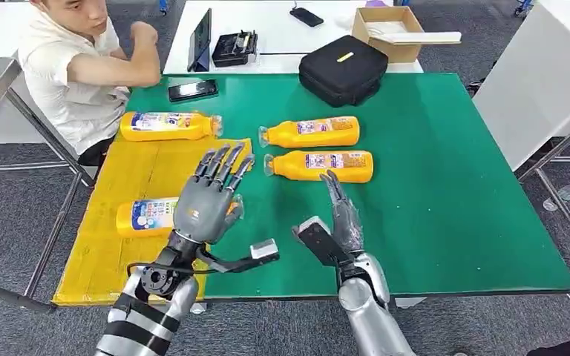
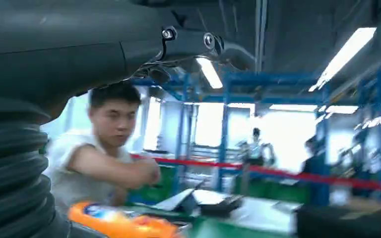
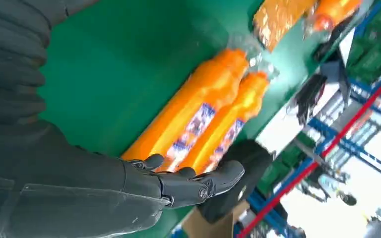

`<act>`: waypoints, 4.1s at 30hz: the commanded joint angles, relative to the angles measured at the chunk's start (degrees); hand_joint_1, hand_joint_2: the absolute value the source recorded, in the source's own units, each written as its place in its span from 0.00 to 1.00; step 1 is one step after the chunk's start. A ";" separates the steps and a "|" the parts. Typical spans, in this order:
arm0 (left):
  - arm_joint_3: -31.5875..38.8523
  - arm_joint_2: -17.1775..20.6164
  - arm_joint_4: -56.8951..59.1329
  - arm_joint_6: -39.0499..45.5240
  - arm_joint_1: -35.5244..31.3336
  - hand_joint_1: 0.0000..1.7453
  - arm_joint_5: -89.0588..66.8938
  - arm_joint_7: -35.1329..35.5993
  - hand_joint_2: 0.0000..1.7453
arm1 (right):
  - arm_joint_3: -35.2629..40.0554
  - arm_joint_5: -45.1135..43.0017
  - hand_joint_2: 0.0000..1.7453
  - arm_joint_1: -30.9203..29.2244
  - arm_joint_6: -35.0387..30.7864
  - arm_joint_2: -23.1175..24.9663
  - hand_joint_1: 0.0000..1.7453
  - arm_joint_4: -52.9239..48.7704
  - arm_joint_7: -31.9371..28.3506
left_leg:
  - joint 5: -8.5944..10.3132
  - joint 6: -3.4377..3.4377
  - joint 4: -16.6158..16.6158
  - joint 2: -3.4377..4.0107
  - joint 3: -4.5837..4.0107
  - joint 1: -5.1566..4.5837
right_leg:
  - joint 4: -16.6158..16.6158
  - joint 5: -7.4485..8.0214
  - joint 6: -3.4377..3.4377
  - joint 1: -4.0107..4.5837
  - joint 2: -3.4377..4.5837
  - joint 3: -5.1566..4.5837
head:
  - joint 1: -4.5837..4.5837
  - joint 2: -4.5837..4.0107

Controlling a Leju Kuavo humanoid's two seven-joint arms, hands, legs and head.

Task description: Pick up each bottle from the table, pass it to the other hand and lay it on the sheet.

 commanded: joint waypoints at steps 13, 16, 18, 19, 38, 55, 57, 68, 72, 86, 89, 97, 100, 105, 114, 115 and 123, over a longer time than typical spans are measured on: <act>4.44 -7.47 -13.58 -22.14 18.56 0.00 59.83 -11.58 1.00 | -14.32 22.85 1.00 3.82 1.63 -1.37 0.00 -17.22 15.93 | -0.04 0.06 -0.03 0.15 0.05 0.05 | -0.14 0.03 -0.13 0.06 0.06 0.04 | -0.02 0.00; 4.52 -7.40 -13.96 -22.10 18.54 0.00 59.83 -11.56 1.00 | -14.22 23.06 1.00 3.85 1.03 -1.22 0.00 -16.64 15.88 | -0.03 0.09 -0.04 0.08 0.12 0.04 | -0.15 0.01 -0.18 0.06 -0.03 0.12 | -0.02 0.00; 4.59 -7.34 -14.07 -22.07 18.48 0.00 59.80 -11.53 1.00 | -12.80 27.13 1.00 4.03 0.68 -2.60 0.00 -15.97 17.65 | 0.00 0.09 -0.03 0.09 0.03 0.02 | -0.09 0.02 -0.08 0.03 0.04 0.04 | -0.04 0.00; 4.55 -7.34 -14.01 -22.05 18.31 0.00 59.80 -11.53 1.00 | -11.48 34.39 1.00 3.74 -0.85 -4.50 0.00 -14.47 20.69 | -0.03 0.09 -0.03 0.15 0.09 0.03 | -0.11 0.01 -0.13 0.06 0.07 0.09 | -0.02 0.00; 4.17 -7.73 -10.17 -20.53 15.97 0.00 58.17 -8.80 1.00 | -8.75 42.71 1.00 -4.18 4.96 -7.67 0.00 2.59 26.35 | -0.03 0.12 -0.04 0.23 0.20 0.08 | -0.20 0.06 -0.18 0.13 0.12 0.23 | -0.04 0.00; 3.70 -7.87 -8.66 -20.65 15.06 0.00 57.72 -8.51 1.00 | -10.62 43.87 1.00 -10.24 6.86 -10.60 0.00 14.69 28.31 | 0.02 0.10 0.00 0.08 0.05 0.03 | -0.10 0.05 -0.09 0.06 0.02 0.06 | -0.04 0.00; 3.56 -7.84 -8.26 -20.74 14.86 0.00 57.65 -8.39 1.00 | -9.56 43.87 1.00 -11.12 6.23 -11.57 0.00 16.66 29.04 | 0.03 0.10 0.00 0.08 0.02 0.01 | -0.07 0.04 -0.07 0.03 0.01 0.01 | -0.04 0.00; 3.01 -7.73 -7.71 -20.72 14.28 0.00 57.78 -8.36 1.00 | -3.81 43.78 1.00 -15.30 6.96 -16.27 0.02 25.58 33.10 | 0.01 0.12 0.01 0.08 0.13 0.04 | -0.13 0.04 -0.15 0.09 -0.03 0.18 | -0.04 0.00; 2.69 -7.68 -7.07 -20.81 13.82 0.00 57.78 -8.36 1.00 | -5.49 43.85 1.00 -17.17 7.64 -16.49 0.96 31.33 31.81 | 0.04 0.12 0.01 0.00 0.12 0.04 | -0.13 0.05 -0.12 0.08 -0.09 0.18 | -0.04 0.00; 2.22 -7.47 -5.85 -21.34 12.57 0.00 59.16 -10.70 1.00 | -13.05 31.43 1.00 -16.27 8.04 -20.08 1.00 39.36 14.37 | 0.05 0.11 -0.02 -0.18 0.58 0.08 | -0.23 0.03 -0.11 0.11 -0.25 0.52 | -0.04 0.00; 1.99 -7.36 -6.69 -20.74 12.93 0.00 59.04 -11.32 1.00 | -13.84 28.38 1.00 -15.92 6.71 -19.33 1.00 38.11 12.92 | 0.05 0.10 -0.01 -0.18 0.61 0.08 | -0.21 0.04 -0.09 0.12 -0.23 0.59 | -0.04 0.00; 3.34 -7.47 -9.43 -18.02 14.39 0.00 60.33 -13.07 1.00 | -16.99 16.59 1.00 -11.84 8.69 -16.23 1.00 28.36 7.89 | -0.06 0.10 -0.02 0.00 0.74 0.06 | -0.19 0.03 -0.10 0.10 -0.06 0.67 | -0.04 0.00; 3.34 -7.47 -9.43 -18.02 14.39 0.00 60.33 -13.07 1.00 | -16.99 16.59 1.00 -11.84 8.69 -16.23 1.00 28.36 7.89 | -0.06 0.11 -0.01 0.01 0.75 0.06 | -0.18 0.01 -0.16 0.11 -0.08 0.74 | -0.04 0.00; 5.00 -7.91 -4.03 -22.29 15.24 0.00 72.33 -7.00 1.00 | -15.42 8.11 1.00 -7.03 12.24 -15.50 1.00 15.43 7.13 | -0.04 0.09 -0.04 0.01 0.77 0.05 | -0.18 0.02 -0.15 0.09 -0.08 0.71 | -0.04 0.00; 4.83 -7.91 -5.34 -21.66 15.77 0.00 70.21 -9.10 1.00 | -13.84 2.36 1.00 -5.77 13.26 -14.94 1.00 10.50 4.67 | -0.07 0.12 -0.02 0.14 0.53 0.02 | -0.15 0.02 -0.13 0.06 0.05 0.50 | -0.04 0.00; 4.89 -7.91 -5.26 -21.73 15.79 0.00 70.17 -9.12 1.00 | -13.57 -0.11 1.00 -5.28 14.08 -14.10 1.00 8.30 3.42 | -0.07 0.12 0.00 0.08 0.47 0.02 | -0.12 0.01 -0.09 0.06 0.03 0.46 | -0.02 0.00; 5.07 -7.29 3.80 -30.56 13.43 0.00 88.20 -5.38 1.00 | 3.94 -6.06 1.00 -4.30 15.54 -10.48 1.00 2.72 1.39 | -0.10 0.08 -0.05 0.36 0.33 0.01 | -0.10 0.06 -0.12 0.06 0.32 0.24 | -0.09 0.00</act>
